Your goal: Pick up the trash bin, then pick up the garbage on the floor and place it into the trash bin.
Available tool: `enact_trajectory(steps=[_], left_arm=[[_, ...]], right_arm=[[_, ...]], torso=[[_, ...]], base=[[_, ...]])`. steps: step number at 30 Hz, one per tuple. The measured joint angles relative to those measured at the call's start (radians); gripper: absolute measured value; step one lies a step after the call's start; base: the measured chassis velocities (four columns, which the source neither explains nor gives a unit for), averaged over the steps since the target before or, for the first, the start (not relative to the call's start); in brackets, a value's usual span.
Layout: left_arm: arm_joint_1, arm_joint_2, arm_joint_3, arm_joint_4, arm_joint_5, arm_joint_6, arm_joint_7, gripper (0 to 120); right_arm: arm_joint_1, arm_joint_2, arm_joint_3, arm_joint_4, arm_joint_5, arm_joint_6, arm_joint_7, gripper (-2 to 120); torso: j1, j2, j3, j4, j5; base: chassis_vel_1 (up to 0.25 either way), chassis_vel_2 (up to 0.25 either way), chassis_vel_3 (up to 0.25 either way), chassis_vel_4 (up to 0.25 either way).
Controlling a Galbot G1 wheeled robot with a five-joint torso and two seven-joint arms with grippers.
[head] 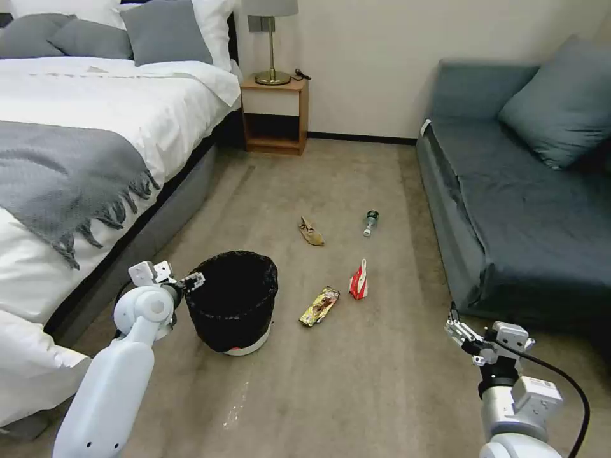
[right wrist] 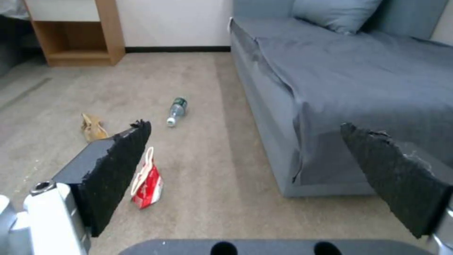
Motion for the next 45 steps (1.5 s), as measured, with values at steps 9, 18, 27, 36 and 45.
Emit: enact_trajectory(steps=[9,18,27,36,45], left_arm=[[-0.007,-0.003,0.005,-0.003,-0.081,0.019,-0.083,79],[-0.003,-0.001,0.005,0.006,-0.088,0.019,-0.101,57],[0.009,-0.003,0.003,0.016,-0.093,0.018,-0.097,19],[0.019,-0.003,-0.01,0.016,-0.076,0.018,-0.079,6],[0.054,-0.007,-0.033,-0.022,0.014,0.015,-0.029,6]], right_arm=[[-0.01,0.0,0.0,0.002,-0.006,0.009,0.001,100],[-0.018,0.0,-0.003,0.011,-0.006,0.013,0.002,100],[-0.033,0.0,-0.004,0.019,-0.007,0.02,0.002,100],[-0.035,0.0,-0.008,0.021,-0.007,0.02,0.002,100],[-0.039,0.0,-0.019,0.014,-0.007,0.02,0.01,100]], torso=[[0.0,0.0,0.0,0.0,0.0],[0.0,0.0,0.0,0.0,0.0],[0.0,0.0,0.0,0.0,-0.0001],[0.0,0.0,0.0,0.0,-0.0002],[0.0,0.0,0.0,0.0,0.0]], base=[[0.0,0.0,0.0,0.0],[0.0,0.0,0.0,0.0],[0.0,0.0,0.0,0.0],[0.0,0.0,0.0,0.0],[0.0,0.0,0.0,0.0]])
